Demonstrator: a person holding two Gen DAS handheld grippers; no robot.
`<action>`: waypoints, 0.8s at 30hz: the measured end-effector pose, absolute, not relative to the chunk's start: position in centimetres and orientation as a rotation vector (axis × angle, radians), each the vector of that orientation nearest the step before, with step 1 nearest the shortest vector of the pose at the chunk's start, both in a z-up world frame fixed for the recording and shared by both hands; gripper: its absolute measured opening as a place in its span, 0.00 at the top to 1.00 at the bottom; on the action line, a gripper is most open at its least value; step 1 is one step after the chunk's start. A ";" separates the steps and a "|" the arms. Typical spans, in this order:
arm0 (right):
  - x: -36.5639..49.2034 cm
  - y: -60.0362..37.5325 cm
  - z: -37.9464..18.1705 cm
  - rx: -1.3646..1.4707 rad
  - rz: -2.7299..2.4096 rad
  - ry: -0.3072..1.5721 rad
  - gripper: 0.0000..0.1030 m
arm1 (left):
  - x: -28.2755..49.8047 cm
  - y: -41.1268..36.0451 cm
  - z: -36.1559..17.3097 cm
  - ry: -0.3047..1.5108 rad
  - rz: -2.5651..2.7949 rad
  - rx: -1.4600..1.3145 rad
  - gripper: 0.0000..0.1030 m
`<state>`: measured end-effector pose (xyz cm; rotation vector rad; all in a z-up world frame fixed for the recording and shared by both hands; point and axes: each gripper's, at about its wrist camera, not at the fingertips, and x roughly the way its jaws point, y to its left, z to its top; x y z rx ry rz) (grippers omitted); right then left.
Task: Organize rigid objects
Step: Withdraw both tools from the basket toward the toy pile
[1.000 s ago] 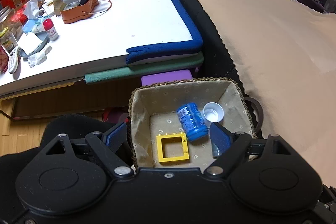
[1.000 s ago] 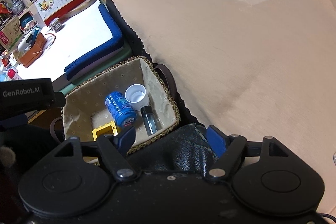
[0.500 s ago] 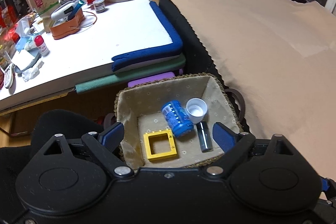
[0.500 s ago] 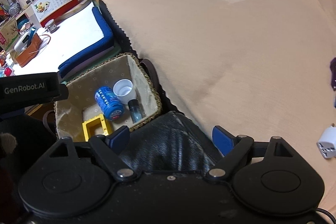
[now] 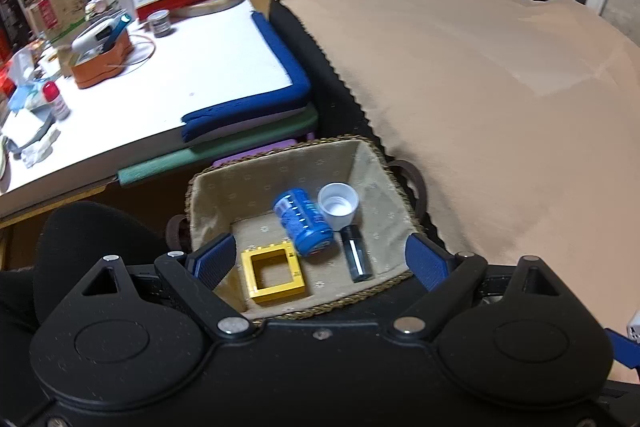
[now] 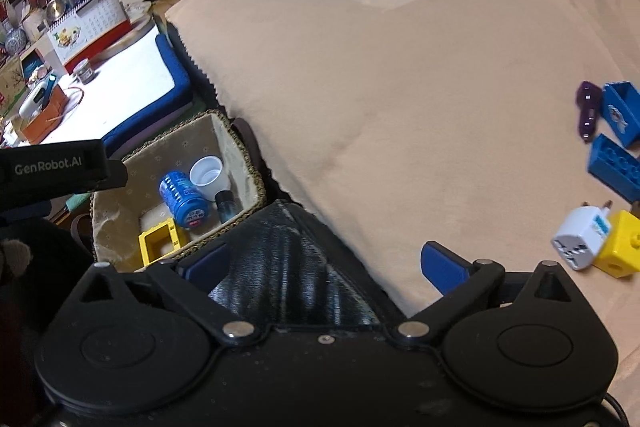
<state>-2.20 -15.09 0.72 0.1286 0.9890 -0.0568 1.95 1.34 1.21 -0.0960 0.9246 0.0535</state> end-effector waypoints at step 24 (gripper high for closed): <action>-7.6 -23.0 3.5 0.268 -0.185 0.874 0.00 | -0.3 -3.8 0.4 0.942 -0.110 -0.009 0.11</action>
